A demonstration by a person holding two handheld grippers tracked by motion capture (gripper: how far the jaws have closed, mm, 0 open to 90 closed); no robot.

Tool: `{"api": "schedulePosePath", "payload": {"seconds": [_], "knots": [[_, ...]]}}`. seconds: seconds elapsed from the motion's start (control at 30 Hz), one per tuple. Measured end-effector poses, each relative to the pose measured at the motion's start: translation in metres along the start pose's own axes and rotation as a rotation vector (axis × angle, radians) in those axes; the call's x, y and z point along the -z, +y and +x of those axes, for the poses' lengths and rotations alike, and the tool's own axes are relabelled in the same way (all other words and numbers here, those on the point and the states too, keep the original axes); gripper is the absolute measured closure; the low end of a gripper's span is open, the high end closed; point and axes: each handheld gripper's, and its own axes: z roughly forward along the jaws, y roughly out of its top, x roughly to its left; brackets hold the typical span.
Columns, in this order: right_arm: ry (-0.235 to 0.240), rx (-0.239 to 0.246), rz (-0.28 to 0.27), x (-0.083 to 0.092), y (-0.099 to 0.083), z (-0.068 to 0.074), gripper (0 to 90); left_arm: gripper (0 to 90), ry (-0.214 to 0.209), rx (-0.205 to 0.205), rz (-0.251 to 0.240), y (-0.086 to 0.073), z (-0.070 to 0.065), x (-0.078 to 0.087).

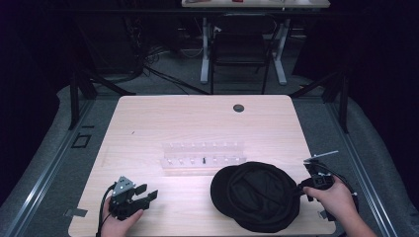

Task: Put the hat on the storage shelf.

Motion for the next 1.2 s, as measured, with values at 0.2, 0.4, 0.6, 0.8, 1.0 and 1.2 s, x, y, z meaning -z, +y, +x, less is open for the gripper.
{"api": "schedulePosePath", "payload": {"seconds": [0.2,0.4,0.6,0.8,1.0,1.2], "knots": [[0.016,-0.013,0.005,-0.001,0.0,0.002,82.5,47.9,0.001,0.001,0.0,0.0,0.0,0.0],[0.003,0.007,0.029,-0.002,0.001,0.002,85.2,47.9,0.0,0.0,-0.001,0.0,0.0,0.0],[0.009,-0.019,0.005,-0.001,0.001,0.006,86.4,47.9,0.001,0.001,-0.001,0.0,0.0,0.0],[0.013,0.015,0.052,0.006,0.002,0.007,87.3,47.9,0.001,0.0,-0.001,0.0,0.0,0.0],[0.055,-0.026,-0.002,0.014,0.001,0.009,87.3,47.9,0.002,0.002,-0.001,0.0,0.0,0.0],[0.09,-0.028,-0.008,0.025,0.0,0.012,86.7,47.9,0.002,0.002,0.001,0.0,0.0,0.0]]}}
